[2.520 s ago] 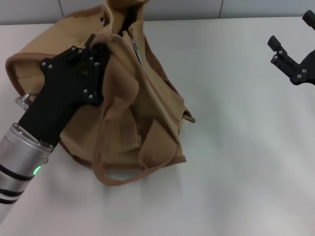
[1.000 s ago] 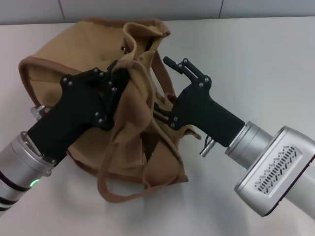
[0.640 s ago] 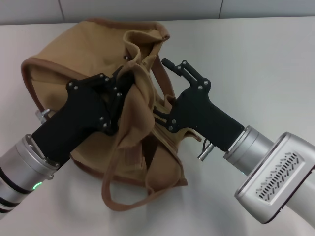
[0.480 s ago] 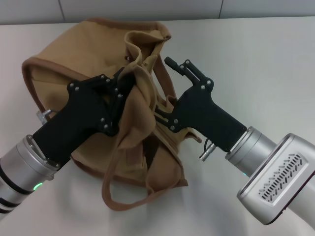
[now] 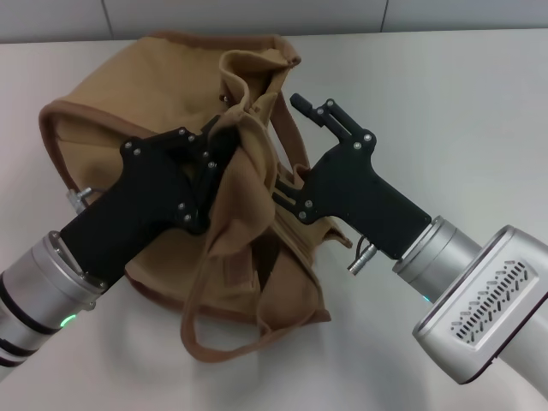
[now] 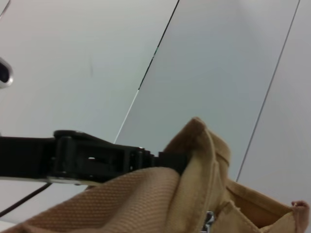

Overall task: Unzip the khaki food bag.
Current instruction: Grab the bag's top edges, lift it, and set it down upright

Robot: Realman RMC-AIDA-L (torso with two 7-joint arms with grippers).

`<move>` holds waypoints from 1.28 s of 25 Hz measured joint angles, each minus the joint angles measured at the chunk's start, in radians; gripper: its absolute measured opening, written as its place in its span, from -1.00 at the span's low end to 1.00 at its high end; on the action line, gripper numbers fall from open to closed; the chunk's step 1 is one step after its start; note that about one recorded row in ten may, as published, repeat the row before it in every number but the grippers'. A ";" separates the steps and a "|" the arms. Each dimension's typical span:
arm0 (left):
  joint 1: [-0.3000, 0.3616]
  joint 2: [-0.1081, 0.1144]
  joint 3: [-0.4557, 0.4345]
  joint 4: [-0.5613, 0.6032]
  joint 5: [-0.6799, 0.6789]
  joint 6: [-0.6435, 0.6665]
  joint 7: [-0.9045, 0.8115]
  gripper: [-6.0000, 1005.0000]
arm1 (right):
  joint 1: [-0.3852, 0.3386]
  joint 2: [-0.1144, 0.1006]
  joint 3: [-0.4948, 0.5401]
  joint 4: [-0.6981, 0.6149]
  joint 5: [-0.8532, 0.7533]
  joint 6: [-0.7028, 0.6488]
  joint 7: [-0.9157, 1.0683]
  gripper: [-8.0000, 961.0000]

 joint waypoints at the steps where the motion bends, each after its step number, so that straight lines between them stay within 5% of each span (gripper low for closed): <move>1: -0.003 0.000 0.000 0.000 0.000 -0.004 0.000 -0.85 | 0.000 0.000 -0.001 -0.001 -0.002 0.000 -0.001 0.51; 9: -0.017 0.000 0.000 0.000 0.000 -0.022 0.000 -0.85 | 0.005 0.000 -0.004 -0.007 -0.006 0.003 -0.005 0.33; 25: -0.037 0.000 -0.006 0.000 -0.001 -0.026 -0.010 -0.84 | 0.007 0.000 0.001 -0.018 -0.001 0.006 -0.006 -0.99; 32: -0.029 0.000 -0.030 0.000 -0.008 -0.012 -0.010 -0.84 | -0.016 0.000 0.007 -0.027 0.001 0.006 0.003 -0.95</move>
